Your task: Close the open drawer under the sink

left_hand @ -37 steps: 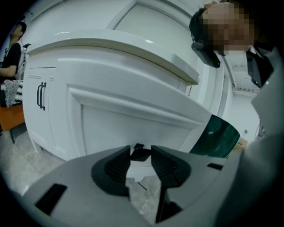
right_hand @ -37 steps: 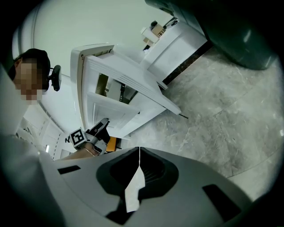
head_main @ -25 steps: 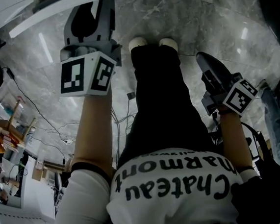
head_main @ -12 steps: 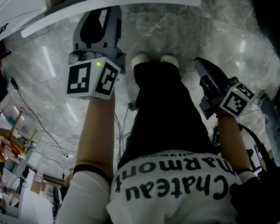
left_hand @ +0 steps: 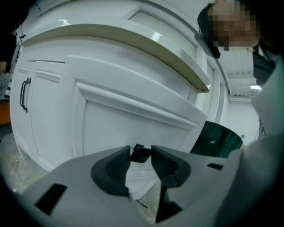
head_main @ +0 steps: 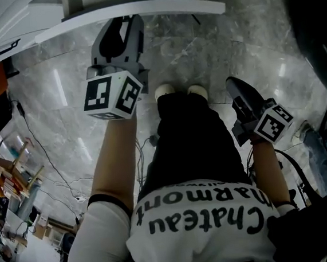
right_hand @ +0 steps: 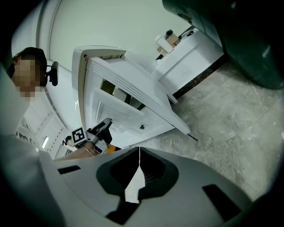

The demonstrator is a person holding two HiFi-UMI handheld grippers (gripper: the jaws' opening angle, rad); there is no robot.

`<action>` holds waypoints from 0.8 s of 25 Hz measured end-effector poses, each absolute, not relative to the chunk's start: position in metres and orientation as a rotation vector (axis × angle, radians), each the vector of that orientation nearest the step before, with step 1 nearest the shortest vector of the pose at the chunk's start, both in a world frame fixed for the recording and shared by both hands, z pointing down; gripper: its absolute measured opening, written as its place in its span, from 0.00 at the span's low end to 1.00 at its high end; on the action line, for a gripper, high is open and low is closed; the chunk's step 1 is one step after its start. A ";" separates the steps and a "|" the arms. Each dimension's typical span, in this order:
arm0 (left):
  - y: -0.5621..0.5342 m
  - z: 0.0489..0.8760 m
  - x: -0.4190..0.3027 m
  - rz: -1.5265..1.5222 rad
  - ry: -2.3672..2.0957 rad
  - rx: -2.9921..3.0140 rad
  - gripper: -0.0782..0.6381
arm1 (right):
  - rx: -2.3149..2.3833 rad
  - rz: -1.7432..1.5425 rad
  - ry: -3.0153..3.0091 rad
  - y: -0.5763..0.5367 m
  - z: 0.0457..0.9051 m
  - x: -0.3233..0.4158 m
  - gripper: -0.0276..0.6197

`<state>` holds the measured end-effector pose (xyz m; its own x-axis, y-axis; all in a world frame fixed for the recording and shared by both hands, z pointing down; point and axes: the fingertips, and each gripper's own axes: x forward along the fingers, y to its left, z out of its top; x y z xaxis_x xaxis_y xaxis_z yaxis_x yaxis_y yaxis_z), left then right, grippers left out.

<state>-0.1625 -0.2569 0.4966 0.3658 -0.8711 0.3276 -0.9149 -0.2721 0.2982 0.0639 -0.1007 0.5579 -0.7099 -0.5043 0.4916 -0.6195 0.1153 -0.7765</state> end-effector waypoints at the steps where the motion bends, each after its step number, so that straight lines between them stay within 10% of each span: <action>1: -0.257 0.497 -0.163 0.136 -1.553 2.202 0.32 | 1.150 1.664 -2.265 -0.101 0.558 0.065 0.06; 20: -0.292 0.490 -0.161 0.062 -1.593 2.221 0.32 | 1.178 1.653 -2.274 -0.119 0.579 0.075 0.06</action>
